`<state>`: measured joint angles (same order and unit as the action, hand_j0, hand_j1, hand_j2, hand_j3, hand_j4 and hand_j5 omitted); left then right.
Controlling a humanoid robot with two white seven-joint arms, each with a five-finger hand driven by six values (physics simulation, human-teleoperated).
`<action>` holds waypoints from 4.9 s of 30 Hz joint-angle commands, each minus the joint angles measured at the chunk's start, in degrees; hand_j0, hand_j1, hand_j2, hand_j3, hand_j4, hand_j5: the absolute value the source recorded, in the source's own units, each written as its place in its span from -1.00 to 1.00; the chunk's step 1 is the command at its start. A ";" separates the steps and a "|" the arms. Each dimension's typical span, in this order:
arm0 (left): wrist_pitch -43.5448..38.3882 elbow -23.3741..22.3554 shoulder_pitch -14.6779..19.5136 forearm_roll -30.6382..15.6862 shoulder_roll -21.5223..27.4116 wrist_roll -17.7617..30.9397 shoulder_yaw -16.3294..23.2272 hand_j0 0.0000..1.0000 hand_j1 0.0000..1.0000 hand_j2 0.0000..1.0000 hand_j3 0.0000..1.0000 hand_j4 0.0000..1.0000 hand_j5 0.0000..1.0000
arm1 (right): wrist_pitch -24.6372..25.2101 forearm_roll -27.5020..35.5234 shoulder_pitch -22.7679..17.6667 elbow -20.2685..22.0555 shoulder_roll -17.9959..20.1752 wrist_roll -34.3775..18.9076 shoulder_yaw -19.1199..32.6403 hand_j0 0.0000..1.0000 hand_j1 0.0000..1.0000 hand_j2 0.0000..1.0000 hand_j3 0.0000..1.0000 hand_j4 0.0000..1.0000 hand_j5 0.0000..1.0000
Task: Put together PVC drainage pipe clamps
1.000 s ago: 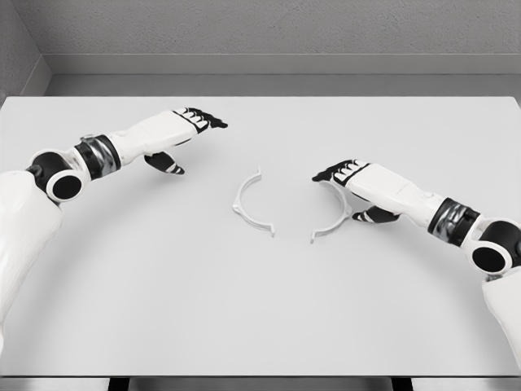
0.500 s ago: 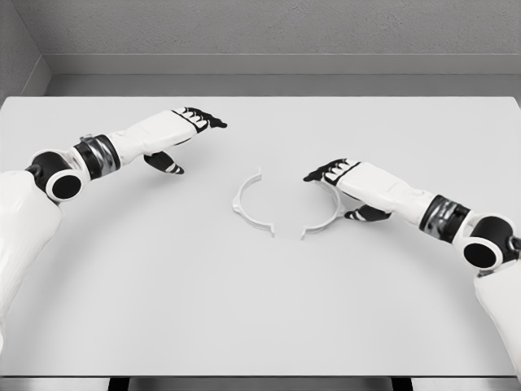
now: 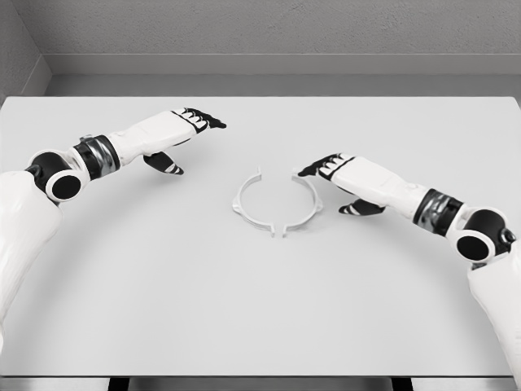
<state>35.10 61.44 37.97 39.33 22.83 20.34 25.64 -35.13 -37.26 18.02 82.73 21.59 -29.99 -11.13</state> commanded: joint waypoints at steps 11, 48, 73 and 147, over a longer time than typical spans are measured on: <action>-0.10 -0.01 0.00 -0.40 0.02 -0.04 -0.06 1.00 1.00 1.00 1.00 1.00 1.00 | 0.13 2.45 -0.09 4.81 0.73 0.11 5.76 0.90 0.90 0.90 0.90 0.90 0.90; -0.10 -6.07 0.97 0.48 -10.26 0.23 1.08 1.00 1.00 1.00 1.00 1.00 1.00 | 0.13 23.29 -5.45 3.93 9.52 -1.12 18.69 1.00 1.00 1.00 1.00 1.00 1.00; -0.10 -5.72 0.97 0.57 -11.84 0.32 1.61 1.00 1.00 1.00 1.00 1.00 1.00 | 0.13 22.49 -5.19 0.59 15.59 -1.39 16.84 1.00 1.00 1.00 1.00 1.00 1.00; -0.10 11.77 -10.55 -1.98 -5.25 1.11 -0.50 1.00 1.00 1.00 1.00 1.00 1.00 | 0.13 23.20 -5.10 2.79 14.62 -0.77 16.84 1.00 1.00 1.00 1.00 1.00 1.00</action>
<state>35.10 73.25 27.42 37.66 17.70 21.06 25.14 -35.15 -14.50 12.92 85.49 36.21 -30.79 5.70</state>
